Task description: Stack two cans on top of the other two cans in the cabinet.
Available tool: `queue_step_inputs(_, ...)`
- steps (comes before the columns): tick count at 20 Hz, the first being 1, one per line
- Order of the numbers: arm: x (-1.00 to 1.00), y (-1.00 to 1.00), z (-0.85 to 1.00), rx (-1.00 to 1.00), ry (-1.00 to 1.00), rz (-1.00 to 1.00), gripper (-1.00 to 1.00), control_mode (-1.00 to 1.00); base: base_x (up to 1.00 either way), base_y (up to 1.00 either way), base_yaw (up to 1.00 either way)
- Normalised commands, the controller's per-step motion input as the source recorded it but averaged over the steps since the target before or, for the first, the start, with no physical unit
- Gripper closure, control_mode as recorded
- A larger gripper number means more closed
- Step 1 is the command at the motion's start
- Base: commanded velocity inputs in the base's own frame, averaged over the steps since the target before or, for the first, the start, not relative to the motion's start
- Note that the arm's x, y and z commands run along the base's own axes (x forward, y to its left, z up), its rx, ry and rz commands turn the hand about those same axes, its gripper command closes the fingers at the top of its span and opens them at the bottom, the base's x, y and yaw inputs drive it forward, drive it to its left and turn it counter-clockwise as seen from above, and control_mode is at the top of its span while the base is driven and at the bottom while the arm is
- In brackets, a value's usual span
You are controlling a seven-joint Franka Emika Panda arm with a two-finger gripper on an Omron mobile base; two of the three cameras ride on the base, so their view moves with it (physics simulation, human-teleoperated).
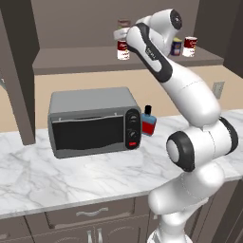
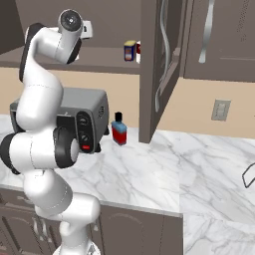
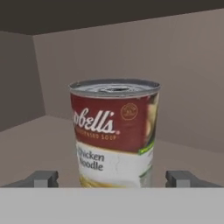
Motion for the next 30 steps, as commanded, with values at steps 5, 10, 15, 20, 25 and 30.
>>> queue_step_inputs(5,-0.41,-0.3,-0.09,0.0,0.0,-0.01,-1.0,-1.0,0.0,0.0,0.0)
queue_step_inputs(10,-0.53,-0.3,-0.12,0.0,0.0,-0.09,-1.0,-1.0,0.0,0.0,0.0)
queue_step_inputs(15,-0.39,-0.43,-0.01,0.0,0.11,-0.12,-1.0,-1.0,0.0,0.0,0.0)
queue_step_inputs(20,-0.23,-0.54,0.0,0.0,0.12,-0.11,-1.0,-1.0,0.0,0.0,0.0)
queue_step_inputs(25,-0.09,-0.59,0.0,0.0,0.09,-0.09,-1.0,-1.0,0.0,0.0,0.0)
queue_step_inputs(30,-0.1,-0.6,-0.02,0.0,0.03,-0.07,-1.0,-1.0,0.0,0.0,0.0)
